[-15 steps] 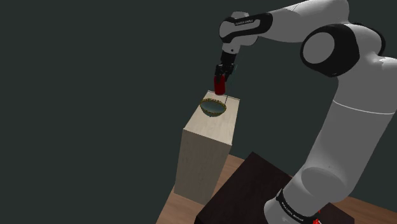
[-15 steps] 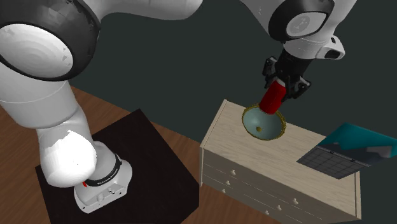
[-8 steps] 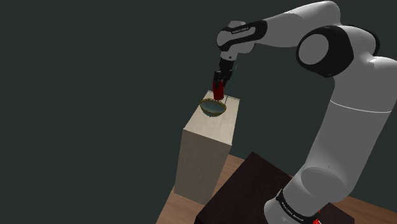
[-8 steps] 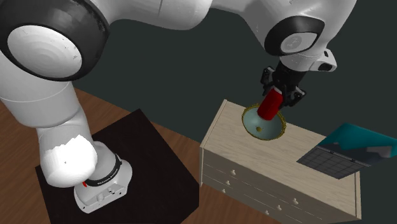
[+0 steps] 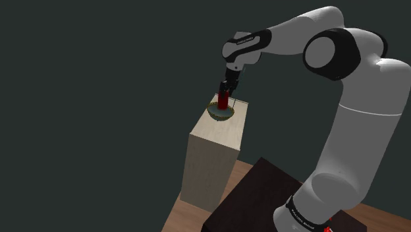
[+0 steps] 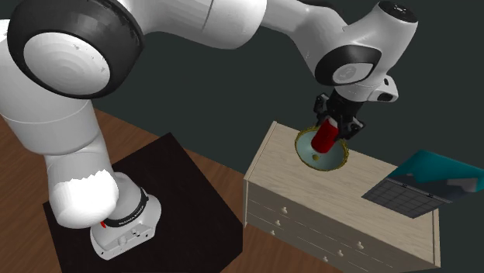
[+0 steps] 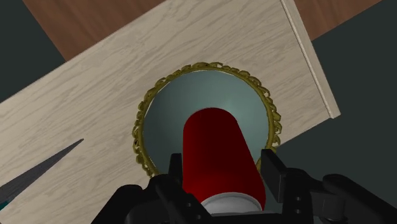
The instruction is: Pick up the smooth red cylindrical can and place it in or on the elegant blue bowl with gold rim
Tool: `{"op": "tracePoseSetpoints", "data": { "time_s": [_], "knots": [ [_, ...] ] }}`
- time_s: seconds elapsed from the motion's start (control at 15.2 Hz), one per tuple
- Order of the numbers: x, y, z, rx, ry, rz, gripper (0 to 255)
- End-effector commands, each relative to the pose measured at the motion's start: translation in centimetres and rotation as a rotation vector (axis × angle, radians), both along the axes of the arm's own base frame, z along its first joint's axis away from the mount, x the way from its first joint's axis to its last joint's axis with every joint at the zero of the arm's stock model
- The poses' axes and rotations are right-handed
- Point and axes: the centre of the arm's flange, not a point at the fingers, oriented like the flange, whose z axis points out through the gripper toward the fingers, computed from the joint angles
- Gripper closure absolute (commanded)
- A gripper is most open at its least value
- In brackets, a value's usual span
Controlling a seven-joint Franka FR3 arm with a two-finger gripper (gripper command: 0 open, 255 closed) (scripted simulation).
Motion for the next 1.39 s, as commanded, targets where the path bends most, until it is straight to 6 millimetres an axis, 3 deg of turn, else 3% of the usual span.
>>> {"op": "tracePoseSetpoints", "data": {
  "time_s": [0.0,0.46,0.53,0.86,1.12,1.32],
  "knots": [
    [0.0,0.0,-1.3,0.0,-0.001,0.0,255],
    [0.0,0.0,-1.3,0.0,-0.001,0.0,255],
    [0.0,0.1,-1.3,0.0,-0.001,0.0,0],
    [0.0,0.1,-1.3,0.0,-0.001,0.0,0],
    [0.0,-0.1,3.7,0.0,-0.001,0.0,0],
    [0.0,-0.1,3.7,0.0,-0.001,0.0,0]
  ]
}}
